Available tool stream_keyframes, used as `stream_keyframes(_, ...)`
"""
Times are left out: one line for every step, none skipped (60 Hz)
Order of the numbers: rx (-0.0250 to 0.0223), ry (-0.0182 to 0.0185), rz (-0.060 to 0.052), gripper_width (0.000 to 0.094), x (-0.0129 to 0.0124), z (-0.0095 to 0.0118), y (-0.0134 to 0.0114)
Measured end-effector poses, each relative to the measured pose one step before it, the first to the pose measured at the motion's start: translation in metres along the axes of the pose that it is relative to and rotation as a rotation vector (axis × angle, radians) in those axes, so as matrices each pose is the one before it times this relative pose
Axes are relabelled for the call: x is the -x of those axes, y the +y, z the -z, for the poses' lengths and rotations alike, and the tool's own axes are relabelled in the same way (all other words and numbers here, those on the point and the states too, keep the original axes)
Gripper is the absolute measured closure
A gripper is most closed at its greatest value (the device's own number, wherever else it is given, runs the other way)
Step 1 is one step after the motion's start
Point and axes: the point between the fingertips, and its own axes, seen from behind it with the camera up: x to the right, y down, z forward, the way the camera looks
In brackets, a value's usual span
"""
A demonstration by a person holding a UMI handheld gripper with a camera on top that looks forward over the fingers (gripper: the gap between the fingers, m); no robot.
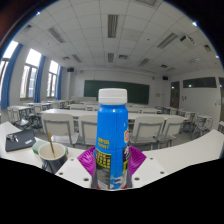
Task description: Pour water
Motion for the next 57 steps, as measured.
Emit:
stream_keyframes(0.01521,-0.00898,0.0021,0.0544,0.00715,0.00723,0.00455)
stream_keyframes(0.01398,-0.00915,0.0033,0.0543,0.00308,-0.00117,0.00445)
stream_keyframes(0.01291,-0.00612,0.0045,0.0543,-0.00225,-0.00950,0.00433)
stream_keyframes(0.01078,-0.00054,0.0077,0.0541,0.00079,-0.00164,0.00371)
stream_keyframes(-0.01073,0.00696,0.0093,0.0540,-0.00251,0.00320,0.00497)
stream_keyframes(-0.02467,-0.00134,-0.0064,0.0542,0.00008,-0.00176,-0.00232)
stream_keyframes(0.00270,-0.00141,0.0007,0.0542,-0.00058,-0.00016,0.00113)
stream_keyframes(0.00282,0.00225,0.0021,0.0541,-0.00181,0.00004,0.00037)
stream_keyframes(-0.00117,-0.00283,-0.0082,0.0542,0.00008,-0.00001,-0.00036)
stream_keyframes(0.00390,-0.00465,-0.0108,0.0541,0.00055,0.00095,0.00029)
stream_keyframes(0.00466,0.00039,-0.0094,0.0543,-0.00142,0.00050,0.00043)
stream_keyframes(0.00706,-0.00290,-0.0110,0.0542,-0.01466,-0.02165,-0.00993)
stream_keyframes(0.00090,0.00208,-0.0187,0.0543,0.00485,0.01339,0.00950)
stream_keyframes(0.00065,-0.00074,-0.0164,0.0541,0.00112,0.00234,0.00209)
stream_keyframes(-0.00114,-0.00308,-0.0093,0.0535,0.00442,0.00578,0.00174)
stream_keyframes(-0.00013,-0.00206,-0.0021,0.0529,0.00004,0.00071,0.00127)
stream_keyframes(0.00071,-0.00148,0.0021,0.0506,0.00036,0.00032,0.00017)
stream_keyframes(0.00250,-0.00162,0.0023,0.0482,0.00040,-0.00006,0.00005)
stream_keyframes(0.00487,-0.00068,0.0034,0.0442,0.00043,0.00010,0.00016)
stream_keyframes(0.00741,-0.00105,0.0052,0.0405,0.00056,0.00050,0.00088)
stream_keyframes(0.00775,-0.00129,0.0100,0.0373,0.00007,0.00072,0.00079)
stream_keyframes(0.01194,-0.00252,0.0100,0.0343,-0.00347,-0.00117,-0.00206)
stream_keyframes(0.01574,0.00021,0.0123,0.0311,-0.00046,0.00105,0.00270)
stream_keyframes(0.01485,0.00427,0.0091,0.0261,-0.00100,0.00192,0.00249)
stream_keyframes(0.00981,0.00236,0.0062,0.0183,0.00210,0.00225,0.00191)
stream_keyframes(0.00429,0.00316,0.0025,0.0092,-0.00063,0.00312,0.00094)
stream_keyframes(-0.00221,0.00489,-0.0014,0.0068,-0.00131,0.00336,-0.00018)
stream_keyframes(-0.00693,0.00472,-0.0045,0.0097,-0.00094,0.00370,-0.00082)
stream_keyframes(-0.00735,0.00435,-0.0072,0.0112,-0.00379,0.00393,-0.00108)
stream_keyframes(-0.00759,0.00045,-0.0085,0.0109,-0.00222,0.00408,-0.00327)
stream_keyframes(-0.00591,-0.00483,-0.0078,0.0095,0.00043,0.01113,0.00002)
stream_keyframes(-0.00529,-0.00837,-0.0072,0.0087,0.00174,0.00650,0.00004)
stream_keyframes(-0.00636,-0.00898,-0.0088,0.0091,0.00236,0.00738,-0.00029)
stream_keyframes(-0.00555,-0.01322,-0.0091,0.0091,0.00341,0.00752,0.00004)
stream_keyframes(-0.00414,-0.01095,-0.0109,0.0092,0.00399,0.00363,0.00056)
stream_keyframes(-0.00202,-0.01125,-0.0114,0.0090,0.00368,0.00847,0.00131)
stream_keyframes(-0.00005,-0.01126,-0.0116,0.0089,0.00472,0.00806,0.00097)
stream_keyframes(0.00217,-0.01194,-0.0096,0.0091,0.00373,0.01399,0.00252)
stream_keyframes(0.00244,-0.01110,-0.0071,0.0090,0.00411,0.00866,0.00293)
stream_keyframes(0.00126,-0.01101,-0.0046,0.0090,0.00415,0.00328,0.00284)
stream_keyframes(0.00010,-0.01161,-0.0049,0.0091,0.00430,0.00857,0.00259)
stream_keyframes(-0.00154,-0.01121,-0.0044,0.0089,0.00433,0.00882,0.00241)
stream_keyframes(-0.00214,-0.01006,-0.0036,0.0090,0.00415,0.00816,0.00216)
stream_keyframes(-0.00356,-0.00845,-0.0029,0.0090,0.00385,0.00827,0.00235)
stream_keyframes(-0.00435,-0.00671,-0.0026,0.0090,0.00324,0.00837,0.00220)
stream_keyframes(-0.00607,-0.00469,-0.0026,0.0090,0.00423,0.00012,0.00177)
stream_keyframes(-0.00488,-0.00557,-0.0026,0.0091,0.00220,0.01564,0.00113)
stream_keyframes(-0.00690,-0.00437,-0.0019,0.0089,0.00224,0.00735,0.00140)
stream_keyframes(-0.00847,-0.00340,-0.0037,0.0091,0.00193,0.00639,0.00109)
stream_keyframes(-0.01003,-0.00235,-0.0060,0.0092,0.00109,0.00524,0.00102)
stream_keyframes(-0.01190,-0.00253,-0.0083,0.0091,0.00087,0.00465,0.00088)
stream_keyframes(-0.01279,-0.00371,-0.0096,0.0089,0.00129,0.00391,0.00060)
stream_keyframes(-0.01159,-0.00400,-0.0100,0.0090,0.00089,0.00334,0.00097)
stream_keyframes(-0.00926,-0.00275,-0.0099,0.0093,0.00057,-0.00480,0.00253)
stream_keyframes(-0.00511,-0.00222,-0.0111,0.0092,0.00069,0.00295,0.00233)
stream_keyframes(-0.00359,-0.00122,-0.0122,0.0090,0.00022,0.00245,0.00270)
stream_keyframes(-0.00401,-0.00080,-0.0139,0.0092,-0.00113,0.00121,0.00203)
